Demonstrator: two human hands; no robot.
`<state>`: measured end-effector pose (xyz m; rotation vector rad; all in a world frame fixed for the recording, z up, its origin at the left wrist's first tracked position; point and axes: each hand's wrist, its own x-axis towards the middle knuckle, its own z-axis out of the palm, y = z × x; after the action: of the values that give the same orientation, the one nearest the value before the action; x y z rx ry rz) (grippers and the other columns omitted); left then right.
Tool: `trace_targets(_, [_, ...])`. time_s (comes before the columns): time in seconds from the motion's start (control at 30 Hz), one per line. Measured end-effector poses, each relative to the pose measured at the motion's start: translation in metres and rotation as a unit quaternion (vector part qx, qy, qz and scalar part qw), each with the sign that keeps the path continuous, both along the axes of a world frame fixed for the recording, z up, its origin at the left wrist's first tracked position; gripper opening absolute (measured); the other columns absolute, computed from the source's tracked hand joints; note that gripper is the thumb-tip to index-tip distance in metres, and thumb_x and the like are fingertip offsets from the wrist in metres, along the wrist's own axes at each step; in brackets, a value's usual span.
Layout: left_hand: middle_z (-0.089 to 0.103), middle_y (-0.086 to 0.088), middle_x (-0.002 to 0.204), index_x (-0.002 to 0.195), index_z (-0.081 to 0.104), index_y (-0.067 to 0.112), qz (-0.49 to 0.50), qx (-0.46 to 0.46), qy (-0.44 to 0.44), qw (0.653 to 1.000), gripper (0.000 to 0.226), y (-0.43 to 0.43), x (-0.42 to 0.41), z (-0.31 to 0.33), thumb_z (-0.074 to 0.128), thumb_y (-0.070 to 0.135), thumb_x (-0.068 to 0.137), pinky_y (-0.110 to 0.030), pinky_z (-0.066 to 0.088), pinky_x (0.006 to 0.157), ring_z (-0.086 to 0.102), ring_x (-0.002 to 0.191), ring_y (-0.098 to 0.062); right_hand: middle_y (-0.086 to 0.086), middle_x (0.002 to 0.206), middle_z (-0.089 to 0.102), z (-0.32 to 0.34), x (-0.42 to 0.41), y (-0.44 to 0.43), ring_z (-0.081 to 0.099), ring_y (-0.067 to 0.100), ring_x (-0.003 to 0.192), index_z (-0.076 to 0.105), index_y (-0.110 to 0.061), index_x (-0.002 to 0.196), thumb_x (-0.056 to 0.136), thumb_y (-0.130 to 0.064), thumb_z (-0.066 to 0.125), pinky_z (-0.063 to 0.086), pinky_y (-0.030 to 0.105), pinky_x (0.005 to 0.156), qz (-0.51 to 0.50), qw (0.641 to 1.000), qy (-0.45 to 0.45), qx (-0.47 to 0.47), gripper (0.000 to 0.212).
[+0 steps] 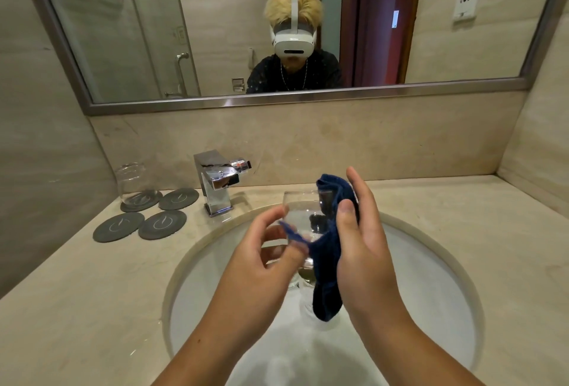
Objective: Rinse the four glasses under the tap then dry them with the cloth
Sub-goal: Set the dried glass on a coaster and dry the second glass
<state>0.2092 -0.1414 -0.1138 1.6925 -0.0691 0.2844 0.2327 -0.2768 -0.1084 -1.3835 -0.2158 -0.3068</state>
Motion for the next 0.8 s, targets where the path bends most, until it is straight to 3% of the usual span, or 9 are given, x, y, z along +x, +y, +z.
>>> trace_targets(0.07, [0.069, 0.008, 0.114, 0.126, 0.058, 0.046, 0.015, 0.012, 0.016, 1.0, 0.054, -0.002, 0.0, 0.001, 0.085, 0.023, 0.085, -0.019, 0.057, 0.069, 0.073, 0.089, -0.001, -0.049, 0.126, 0.058, -0.001, -0.002, 0.002, 0.062, -0.007, 0.123, 0.042, -0.061, 0.15, 0.11, -0.04, 0.042, 0.055, 0.028, 0.103, 0.013, 0.999, -0.024, -0.028, 0.045])
trace_targets(0.17, [0.068, 0.001, 0.111, 0.122, 0.059, 0.039, 0.026, -0.015, 0.043, 0.999, 0.062, 0.0, -0.001, 0.005, 0.092, 0.019, 0.074, -0.019, 0.057, 0.065, 0.074, 0.077, -0.003, -0.052, 0.121, 0.058, 0.001, -0.005, 0.003, 0.061, -0.016, 0.116, 0.044, -0.059, 0.146, 0.107, -0.042, 0.042, 0.056, 0.016, 0.088, 0.034, 0.998, -0.042, -0.033, 0.043])
trace_targets(0.27, [0.073, 0.0, 0.11, 0.118, 0.065, 0.045, -0.019, -0.055, 0.065, 0.996, 0.066, 0.005, 0.001, 0.006, 0.092, 0.047, 0.057, -0.027, 0.055, 0.072, 0.075, 0.083, -0.01, -0.04, 0.129, 0.063, 0.002, -0.005, 0.001, 0.064, -0.007, 0.122, 0.049, -0.058, 0.144, 0.096, -0.053, 0.041, 0.056, 0.022, 0.096, 0.045, 0.998, -0.04, -0.004, 0.049])
trace_targets(0.4, [0.076, -0.004, 0.115, 0.125, 0.071, 0.038, -0.137, -0.126, 0.089, 0.978, 0.073, 0.012, 0.0, 0.004, 0.096, 0.049, 0.057, -0.028, 0.056, 0.071, 0.074, 0.083, -0.02, -0.017, 0.133, 0.071, 0.004, -0.005, -0.002, 0.073, 0.008, 0.115, 0.054, -0.058, 0.141, 0.093, -0.055, 0.041, 0.059, 0.021, 0.082, 0.063, 0.997, -0.004, 0.035, 0.05])
trace_targets(0.47, [0.076, -0.001, 0.118, 0.13, 0.069, 0.037, -0.151, -0.125, 0.094, 0.976, 0.084, 0.015, 0.0, 0.003, 0.097, 0.062, 0.055, -0.029, 0.057, 0.076, 0.074, 0.087, -0.018, -0.018, 0.132, 0.071, 0.004, -0.004, -0.002, 0.073, 0.006, 0.114, 0.055, -0.059, 0.141, 0.094, -0.055, 0.042, 0.058, 0.018, 0.083, 0.057, 0.998, 0.007, 0.038, 0.048])
trace_targets(0.53, [0.078, 0.002, 0.119, 0.134, 0.065, 0.037, -0.108, -0.101, 0.091, 0.985, 0.09, 0.014, 0.002, 0.002, 0.092, 0.071, 0.055, -0.041, 0.057, 0.088, 0.074, 0.091, -0.016, -0.023, 0.131, 0.07, 0.001, -0.001, -0.002, 0.07, 0.002, 0.116, 0.053, -0.058, 0.143, 0.103, -0.049, 0.042, 0.057, 0.017, 0.086, 0.04, 0.999, 0.012, 0.035, 0.042])
trace_targets(0.6, [0.079, 0.008, 0.117, 0.131, 0.062, 0.035, -0.049, -0.078, 0.079, 0.993, 0.083, 0.01, 0.002, 0.004, 0.089, 0.069, 0.06, -0.048, 0.054, 0.096, 0.076, 0.093, -0.01, -0.03, 0.132, 0.067, -0.002, 0.002, -0.002, 0.066, -0.004, 0.121, 0.051, -0.058, 0.146, 0.111, -0.04, 0.041, 0.056, 0.02, 0.095, 0.02, 0.999, 0.009, 0.026, 0.04])
trace_targets(0.67, [0.078, 0.014, 0.11, 0.123, 0.064, 0.033, -0.002, -0.068, 0.055, 0.996, 0.069, 0.006, 0.001, 0.005, 0.088, 0.063, 0.066, -0.042, 0.056, 0.092, 0.076, 0.092, -0.004, -0.04, 0.13, 0.062, -0.004, 0.003, -0.002, 0.061, -0.01, 0.123, 0.047, -0.06, 0.148, 0.113, -0.039, 0.04, 0.053, 0.024, 0.103, 0.001, 1.0, 0.003, 0.002, 0.041])
trace_targets(0.8, [0.078, 0.013, 0.109, 0.12, 0.066, 0.032, 0.016, -0.04, 0.031, 0.999, 0.049, 0.004, -0.003, 0.008, 0.074, 0.05, 0.075, -0.036, 0.057, 0.092, 0.076, 0.094, -0.005, -0.055, 0.117, 0.056, -0.003, 0.002, -0.001, 0.059, -0.02, 0.114, 0.042, -0.059, 0.15, 0.112, -0.039, 0.039, 0.052, 0.011, 0.09, -0.009, 0.999, -0.012, -0.031, 0.043])
